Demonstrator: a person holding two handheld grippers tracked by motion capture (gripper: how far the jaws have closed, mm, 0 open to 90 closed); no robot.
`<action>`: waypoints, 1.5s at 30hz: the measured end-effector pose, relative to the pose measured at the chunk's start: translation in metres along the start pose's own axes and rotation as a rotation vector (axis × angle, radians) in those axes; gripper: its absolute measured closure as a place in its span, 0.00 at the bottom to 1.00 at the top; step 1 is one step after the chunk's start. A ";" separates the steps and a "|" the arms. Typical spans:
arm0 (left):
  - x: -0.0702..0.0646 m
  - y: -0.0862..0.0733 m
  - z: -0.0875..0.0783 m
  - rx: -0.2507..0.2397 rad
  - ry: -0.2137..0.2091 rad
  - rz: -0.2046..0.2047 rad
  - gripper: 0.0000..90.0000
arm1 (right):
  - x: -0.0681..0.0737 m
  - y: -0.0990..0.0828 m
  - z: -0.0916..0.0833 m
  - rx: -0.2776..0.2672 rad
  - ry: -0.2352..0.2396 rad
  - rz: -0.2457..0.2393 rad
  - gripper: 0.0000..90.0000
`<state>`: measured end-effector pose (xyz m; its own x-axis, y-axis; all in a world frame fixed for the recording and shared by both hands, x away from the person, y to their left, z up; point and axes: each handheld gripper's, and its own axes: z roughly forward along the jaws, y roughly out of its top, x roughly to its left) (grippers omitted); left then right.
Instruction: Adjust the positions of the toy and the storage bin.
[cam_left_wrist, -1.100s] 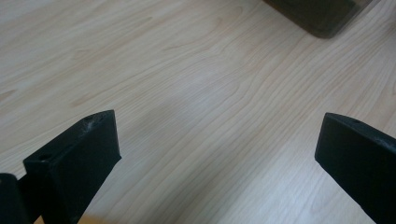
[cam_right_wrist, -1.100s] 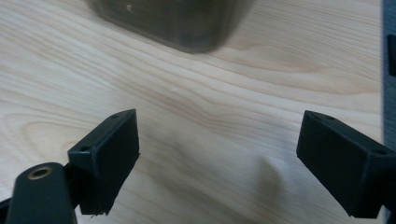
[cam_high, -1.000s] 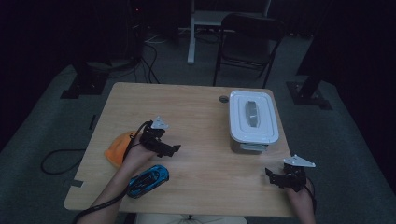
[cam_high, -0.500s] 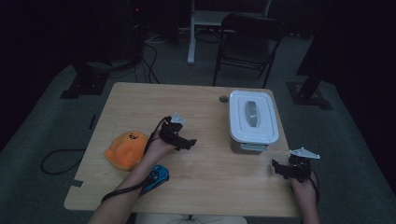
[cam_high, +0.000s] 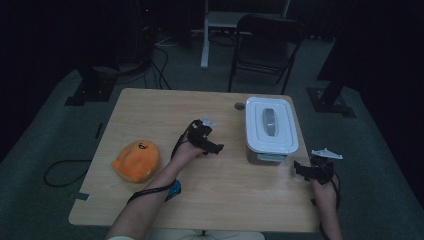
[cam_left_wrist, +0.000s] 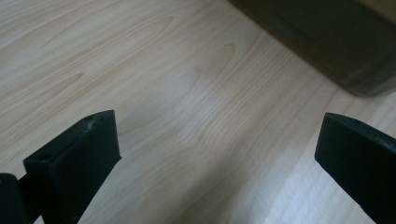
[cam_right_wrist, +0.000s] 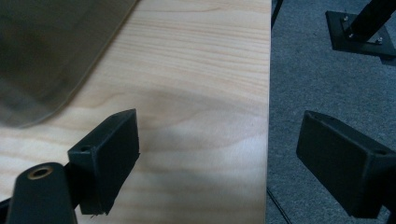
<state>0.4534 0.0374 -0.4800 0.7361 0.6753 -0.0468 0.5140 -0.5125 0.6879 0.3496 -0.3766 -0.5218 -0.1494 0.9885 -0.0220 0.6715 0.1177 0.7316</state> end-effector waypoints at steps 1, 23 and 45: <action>0.000 0.002 0.003 0.006 -0.007 0.001 0.01 | -0.001 0.001 0.002 0.001 0.003 0.002 0.14; -0.020 0.046 0.050 0.005 -0.012 0.010 0.01 | 0.005 0.042 0.029 -0.039 0.041 0.033 0.14; -0.028 0.050 0.053 0.069 -0.016 0.070 0.01 | 0.018 0.045 0.033 -0.057 0.138 0.011 0.22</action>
<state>0.4814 -0.0352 -0.4829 0.7776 0.6287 -0.0122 0.4901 -0.5938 0.6381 0.4005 -0.3500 -0.5119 -0.2431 0.9669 0.0777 0.6317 0.0971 0.7691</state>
